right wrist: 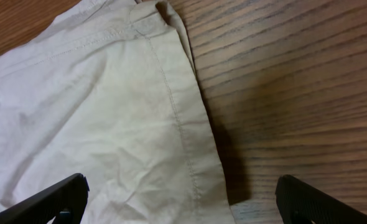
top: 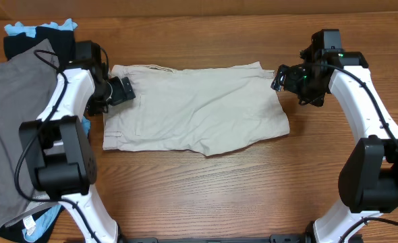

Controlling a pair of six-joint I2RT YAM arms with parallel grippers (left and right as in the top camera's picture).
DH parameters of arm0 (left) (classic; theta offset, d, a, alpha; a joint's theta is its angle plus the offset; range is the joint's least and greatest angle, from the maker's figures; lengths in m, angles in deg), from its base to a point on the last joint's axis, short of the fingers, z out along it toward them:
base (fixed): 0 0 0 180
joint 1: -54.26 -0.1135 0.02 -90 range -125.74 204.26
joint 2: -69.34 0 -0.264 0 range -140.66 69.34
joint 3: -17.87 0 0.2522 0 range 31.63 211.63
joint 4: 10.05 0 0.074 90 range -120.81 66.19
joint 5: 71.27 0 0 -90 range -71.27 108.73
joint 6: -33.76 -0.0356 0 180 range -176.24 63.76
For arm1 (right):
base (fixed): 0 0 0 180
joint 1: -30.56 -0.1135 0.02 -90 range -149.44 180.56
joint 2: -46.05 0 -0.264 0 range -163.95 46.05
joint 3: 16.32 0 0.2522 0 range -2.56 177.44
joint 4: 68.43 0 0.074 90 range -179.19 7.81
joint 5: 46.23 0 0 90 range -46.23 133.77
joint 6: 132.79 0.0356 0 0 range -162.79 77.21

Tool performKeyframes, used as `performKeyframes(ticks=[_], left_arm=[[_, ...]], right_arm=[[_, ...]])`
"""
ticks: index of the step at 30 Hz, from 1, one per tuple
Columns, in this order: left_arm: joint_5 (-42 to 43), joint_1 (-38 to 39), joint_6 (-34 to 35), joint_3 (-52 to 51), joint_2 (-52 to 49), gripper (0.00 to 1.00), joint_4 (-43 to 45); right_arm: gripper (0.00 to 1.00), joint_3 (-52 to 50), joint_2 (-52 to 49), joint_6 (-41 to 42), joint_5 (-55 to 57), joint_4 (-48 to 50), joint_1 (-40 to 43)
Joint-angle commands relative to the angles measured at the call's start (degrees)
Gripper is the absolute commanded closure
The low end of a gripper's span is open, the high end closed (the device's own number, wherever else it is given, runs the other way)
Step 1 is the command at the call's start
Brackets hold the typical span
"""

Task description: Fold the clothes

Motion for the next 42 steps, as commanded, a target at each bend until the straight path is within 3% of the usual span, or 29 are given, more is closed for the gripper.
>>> performKeyframes(ticks=[1, 12, 15, 18, 19, 21, 25, 26, 30, 33, 42], left_arm=[[0.7, -1.4, -5.0, -0.7, -3.3, 0.00, 0.3], [1.9, -5.0, -14.3, -0.6, -4.4, 0.00, -0.1], [1.9, -4.9, -15.0, -0.7, -4.4, 0.05, 0.1], [1.9, -4.3, -15.0, -0.8, -4.5, 0.22, 0.6], [1.9, -4.1, -15.0, -0.8, -4.5, 0.43, 0.8], [1.6, -3.7, -14.9, -0.8, -4.5, 0.73, 0.8], [1.4, -3.7, -13.6, -1.0, -4.5, 0.96, 0.3], [1.4, -3.7, -12.9, -1.2, -4.5, 0.96, 0.4], [1.6, -3.7, -11.3, -1.0, -4.4, 0.96, -0.1], [1.9, -3.7, -11.3, 1.0, -3.8, 0.96, -3.0], [5.1, -2.9, -11.9, 23.0, -3.5, 0.96, -23.5]], right_arm=[[0.00, 1.4, 0.0, -0.4, 0.0, -0.2, 0.2], [0.00, 1.4, 0.0, -0.4, 0.0, -0.1, 0.0], [0.00, 1.4, 0.0, -0.4, 0.0, -0.1, -0.1], [0.02, 1.4, 0.0, -0.4, 0.0, -0.1, -0.1], [0.05, 1.4, 0.0, -0.4, 0.0, -0.2, -0.1], [0.16, 1.4, 0.0, -0.4, -0.1, -0.2, -0.1], [0.33, 1.4, 0.0, -0.4, -0.8, -0.3, -0.1], [0.39, 1.4, 0.0, -0.4, -1.2, -0.3, -0.1], [0.76, 1.4, 0.0, -0.4, -3.9, -0.7, -0.1], [0.96, 1.3, 0.0, -0.4, -6.3, -1.1, -0.2], [0.96, -6.0, 0.0, -0.5, -9.6, 5.8, -4.2]])
